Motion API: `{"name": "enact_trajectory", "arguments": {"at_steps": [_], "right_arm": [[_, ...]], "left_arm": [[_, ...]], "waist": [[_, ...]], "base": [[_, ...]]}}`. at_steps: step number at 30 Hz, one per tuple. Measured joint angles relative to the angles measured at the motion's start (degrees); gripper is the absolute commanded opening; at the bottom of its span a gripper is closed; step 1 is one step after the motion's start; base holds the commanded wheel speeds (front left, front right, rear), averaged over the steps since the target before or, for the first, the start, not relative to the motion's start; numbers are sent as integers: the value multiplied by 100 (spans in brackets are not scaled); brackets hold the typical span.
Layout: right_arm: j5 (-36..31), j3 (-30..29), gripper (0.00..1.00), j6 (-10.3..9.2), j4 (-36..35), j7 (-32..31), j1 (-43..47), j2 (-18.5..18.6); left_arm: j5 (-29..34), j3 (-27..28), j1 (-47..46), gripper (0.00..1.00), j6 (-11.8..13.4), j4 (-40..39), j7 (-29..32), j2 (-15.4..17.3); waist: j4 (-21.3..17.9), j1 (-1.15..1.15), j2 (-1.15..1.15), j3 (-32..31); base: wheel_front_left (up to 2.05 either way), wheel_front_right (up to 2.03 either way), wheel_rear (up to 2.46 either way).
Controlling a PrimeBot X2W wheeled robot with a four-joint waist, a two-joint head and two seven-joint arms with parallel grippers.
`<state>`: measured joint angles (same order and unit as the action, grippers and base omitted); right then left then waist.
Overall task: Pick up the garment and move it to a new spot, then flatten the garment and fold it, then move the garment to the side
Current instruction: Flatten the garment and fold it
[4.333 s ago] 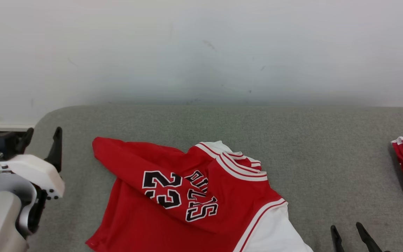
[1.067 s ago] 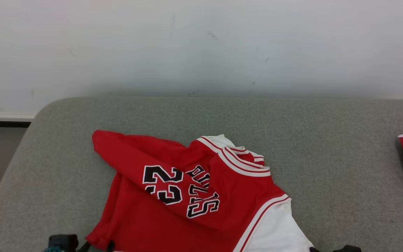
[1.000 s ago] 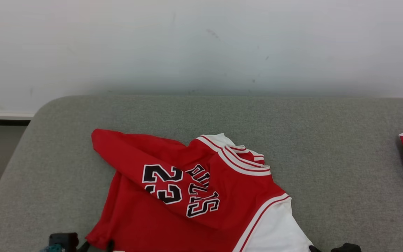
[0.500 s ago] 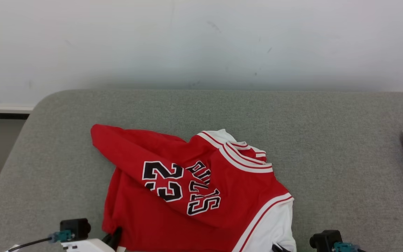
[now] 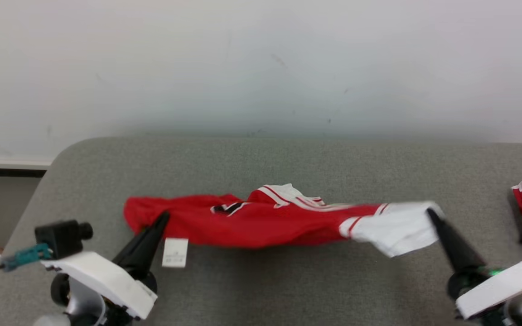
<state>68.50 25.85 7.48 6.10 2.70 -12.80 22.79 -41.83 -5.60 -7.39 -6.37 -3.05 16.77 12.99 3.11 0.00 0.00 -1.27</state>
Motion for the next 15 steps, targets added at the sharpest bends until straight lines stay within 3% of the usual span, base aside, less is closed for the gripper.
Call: {"name": "enact_trajectory", "arguments": {"at_steps": [8, 15], "right_arm": [[509, -1238, 0, 0, -1637, 200, 131, 743], [704, -2540, 0, 0, -2631, -91, -59, 1082]], "left_arm": [[-582, -51, -375, 0, 453, -2101, 1060, 30], [-1013, -88, -1345, 0, 902, -3042, 1926, 77]], "waist": [[-130, 0, 0, -173], [-312, 0, 0, -121]], "base": [[0, 0, 0], [0, 0, 0]]}}
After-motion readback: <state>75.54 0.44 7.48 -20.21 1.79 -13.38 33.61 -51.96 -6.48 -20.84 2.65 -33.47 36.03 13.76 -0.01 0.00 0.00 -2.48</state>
